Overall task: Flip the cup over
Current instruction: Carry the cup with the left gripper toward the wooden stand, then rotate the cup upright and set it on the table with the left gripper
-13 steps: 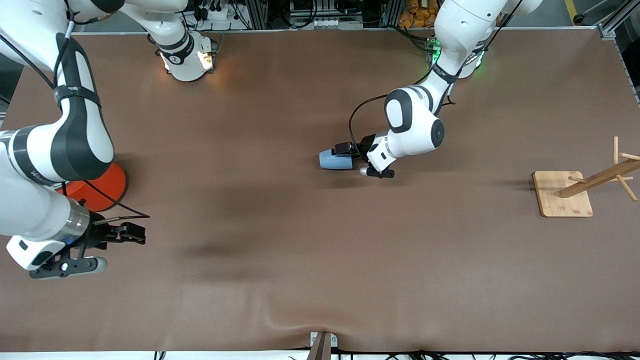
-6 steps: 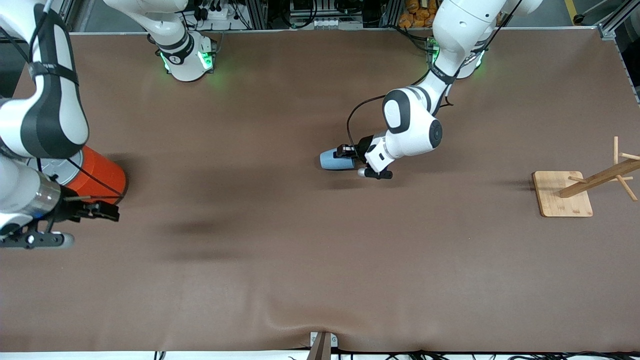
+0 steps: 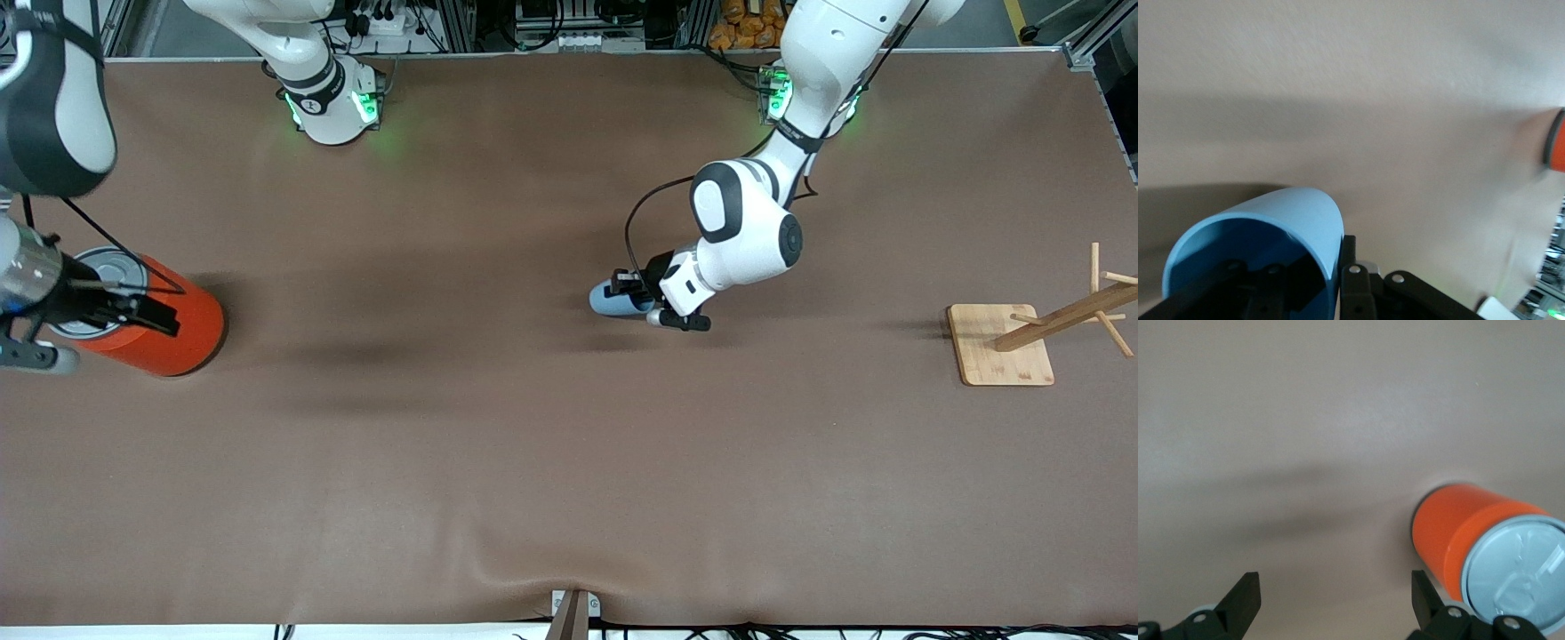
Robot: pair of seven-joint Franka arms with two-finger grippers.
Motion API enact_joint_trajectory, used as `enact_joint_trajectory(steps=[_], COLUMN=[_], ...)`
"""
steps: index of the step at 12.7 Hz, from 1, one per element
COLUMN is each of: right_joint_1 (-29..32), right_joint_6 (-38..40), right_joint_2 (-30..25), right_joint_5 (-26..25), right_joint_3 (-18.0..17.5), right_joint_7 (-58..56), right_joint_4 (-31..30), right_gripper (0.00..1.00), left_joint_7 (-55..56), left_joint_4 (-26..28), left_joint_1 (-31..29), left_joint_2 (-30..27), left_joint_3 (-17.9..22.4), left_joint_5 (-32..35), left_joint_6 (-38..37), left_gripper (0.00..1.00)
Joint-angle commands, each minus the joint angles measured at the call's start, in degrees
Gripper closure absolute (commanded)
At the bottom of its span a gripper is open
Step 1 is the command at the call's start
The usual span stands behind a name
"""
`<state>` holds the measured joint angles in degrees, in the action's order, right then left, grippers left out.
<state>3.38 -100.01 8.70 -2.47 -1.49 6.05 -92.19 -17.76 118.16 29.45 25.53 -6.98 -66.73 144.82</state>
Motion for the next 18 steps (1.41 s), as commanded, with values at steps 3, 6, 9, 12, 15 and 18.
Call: enact_joint_trajectory(steps=[3, 6, 9, 12, 15, 18], right_joint_1=[-1.01, -0.84, -1.18, -1.89, -2.24, -3.12], right_joint_6=[-0.19, 2.79, 13.50, 13.44, 13.88, 13.62], right_joint_2=[-10.53, -9.15, -5.53, -5.71, -6.23, -6.06], right_joint_5=[1.24, 0.71, 0.80, 1.41, 7.30, 6.60], right_joint_3=[1.32, 1.84, 3.78, 4.04, 6.76, 6.77], right_joint_7=[1.34, 1.16, 0.46, 0.54, 0.46, 0.37], right_joint_4=[-9.49, -2.86, 8.67, 10.62, 10.63, 10.71], right_gripper=[0.00, 0.00, 0.00, 0.00, 0.00, 0.00], left_joint_7=[2.81, 5.10, 7.73, 10.55, 12.83, 13.37], left_joint_4=[-1.44, -3.01, -11.60, -17.00, -18.40, -18.67], left_joint_1=[0.00, -0.36, -0.35, -1.23, -3.07, -5.09], left_joint_2=[-2.76, -4.00, -3.91, -3.29, -2.94, -1.19], left_joint_3=[6.52, 12.15, 20.66, 23.32, 23.77, 23.94], left_joint_5=[10.70, 22.41, 37.93, 45.10, 55.61, 63.65], left_joint_6=[-0.59, -4.87, -22.16, -26.61, -26.52, -26.17], left_gripper=[1.00, 1.00, 1.00, 1.00, 1.00, 1.00])
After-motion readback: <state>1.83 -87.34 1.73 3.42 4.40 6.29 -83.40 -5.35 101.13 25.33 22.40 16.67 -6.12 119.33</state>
